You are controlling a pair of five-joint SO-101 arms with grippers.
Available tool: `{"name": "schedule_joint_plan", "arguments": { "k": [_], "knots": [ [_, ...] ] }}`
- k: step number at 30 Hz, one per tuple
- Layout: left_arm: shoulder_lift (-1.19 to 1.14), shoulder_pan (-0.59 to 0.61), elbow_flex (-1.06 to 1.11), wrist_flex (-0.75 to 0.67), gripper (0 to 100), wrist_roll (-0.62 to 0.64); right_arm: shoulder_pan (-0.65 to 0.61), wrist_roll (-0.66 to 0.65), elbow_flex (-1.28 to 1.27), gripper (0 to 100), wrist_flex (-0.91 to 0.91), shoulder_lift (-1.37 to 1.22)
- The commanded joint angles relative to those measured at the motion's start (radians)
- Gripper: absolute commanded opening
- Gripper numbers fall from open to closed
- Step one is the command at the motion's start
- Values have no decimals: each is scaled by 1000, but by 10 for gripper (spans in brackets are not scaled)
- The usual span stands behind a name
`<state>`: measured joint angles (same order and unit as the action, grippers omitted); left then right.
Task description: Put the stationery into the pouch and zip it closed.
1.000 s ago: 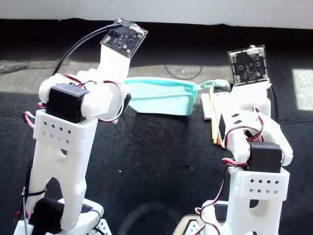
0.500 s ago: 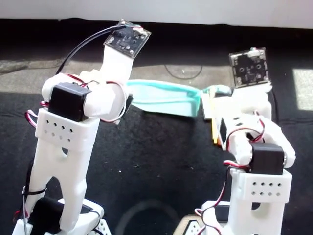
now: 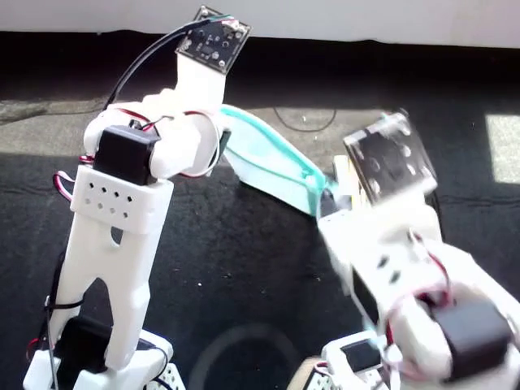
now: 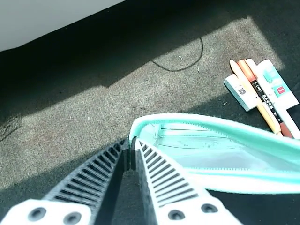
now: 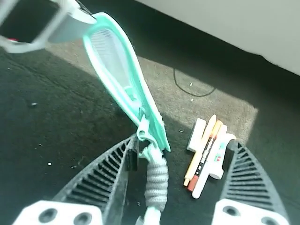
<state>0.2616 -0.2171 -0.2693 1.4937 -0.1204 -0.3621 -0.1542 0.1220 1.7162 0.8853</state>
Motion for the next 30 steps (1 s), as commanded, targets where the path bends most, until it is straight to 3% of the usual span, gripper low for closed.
{"name": "schedule_joint_plan", "arguments": {
  "k": [1, 6, 12, 18, 25, 30],
  "knots": [
    [4, -4, -73, -32, 9, 8, -28, 80, 124, 277, 22, 1],
    [13, 35, -163, -25, 9, 6, 99, 161, 130, 277, -42, -1],
    [12, 191, -197, 25, 9, 11, 309, 167, -33, 275, -165, -70],
    [13, 303, -62, 130, 9, 6, 325, 87, -232, 274, -312, -309],
    [15, 371, 67, 252, 9, 6, 321, 26, -179, 270, -447, -608],
    [15, 354, 71, 247, 9, 6, 325, -40, -108, 183, -469, -875]
  ]
}}
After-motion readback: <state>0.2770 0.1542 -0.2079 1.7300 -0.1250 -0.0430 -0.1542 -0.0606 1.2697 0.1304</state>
